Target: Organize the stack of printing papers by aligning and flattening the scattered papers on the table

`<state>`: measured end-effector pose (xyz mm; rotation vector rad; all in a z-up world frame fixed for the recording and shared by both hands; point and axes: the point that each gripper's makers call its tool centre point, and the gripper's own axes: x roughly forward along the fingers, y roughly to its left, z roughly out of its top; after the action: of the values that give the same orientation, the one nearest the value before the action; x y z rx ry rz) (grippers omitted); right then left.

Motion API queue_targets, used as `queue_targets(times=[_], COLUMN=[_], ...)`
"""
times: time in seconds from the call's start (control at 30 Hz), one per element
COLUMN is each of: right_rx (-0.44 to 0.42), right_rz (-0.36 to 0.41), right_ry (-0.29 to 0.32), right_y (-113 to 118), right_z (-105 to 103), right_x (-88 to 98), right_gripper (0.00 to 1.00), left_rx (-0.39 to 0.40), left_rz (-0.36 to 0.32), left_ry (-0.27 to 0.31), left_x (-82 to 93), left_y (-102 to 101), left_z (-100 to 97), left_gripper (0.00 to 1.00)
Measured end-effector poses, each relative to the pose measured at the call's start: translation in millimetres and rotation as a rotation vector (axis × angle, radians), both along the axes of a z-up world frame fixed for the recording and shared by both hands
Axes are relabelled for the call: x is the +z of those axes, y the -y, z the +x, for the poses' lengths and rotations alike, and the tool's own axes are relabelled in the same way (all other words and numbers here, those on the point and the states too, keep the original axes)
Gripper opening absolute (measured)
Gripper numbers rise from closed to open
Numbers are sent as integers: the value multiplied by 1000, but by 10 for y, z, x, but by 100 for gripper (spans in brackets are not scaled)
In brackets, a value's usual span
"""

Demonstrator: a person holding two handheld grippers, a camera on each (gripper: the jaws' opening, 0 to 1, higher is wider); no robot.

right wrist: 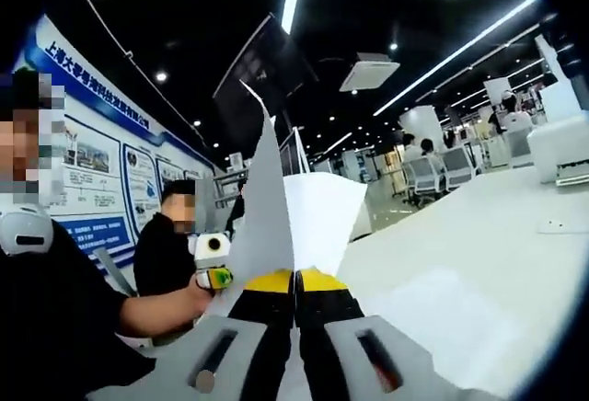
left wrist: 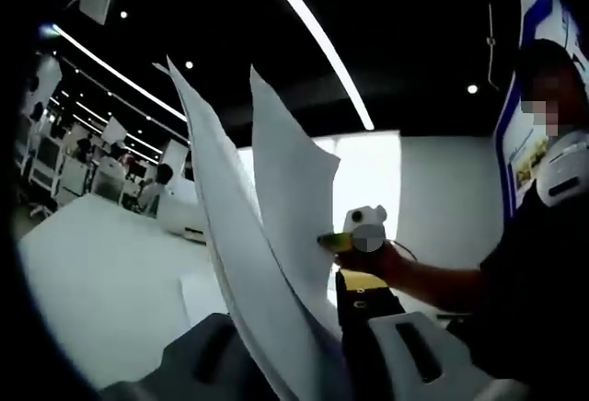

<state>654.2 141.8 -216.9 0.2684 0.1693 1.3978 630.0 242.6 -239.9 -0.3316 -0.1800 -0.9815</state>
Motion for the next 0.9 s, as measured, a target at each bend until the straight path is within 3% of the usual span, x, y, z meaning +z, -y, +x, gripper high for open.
queue_targets(times=[0.1,0.33,0.57,0.9], right_rx=[-22,23,82,108], right_rz=[-6,-24,-91,-125], right_ry=[-9,-37,-11,-42], right_y=[8,-125,-209,-271], right_z=[10,-161,-227,-221], right_x=[38,34,-65,-211], right_gripper=[0,0,0,0], left_rx=[2,1,0,-2], left_rz=[-6,-9,-7,-9], left_ry=[-13,-32,-38,-46], left_x=[-5,-16,-24,-30], left_y=[-8,-1,11,12], left_z=[13,24,22,23], left_gripper=[24,25,25,25])
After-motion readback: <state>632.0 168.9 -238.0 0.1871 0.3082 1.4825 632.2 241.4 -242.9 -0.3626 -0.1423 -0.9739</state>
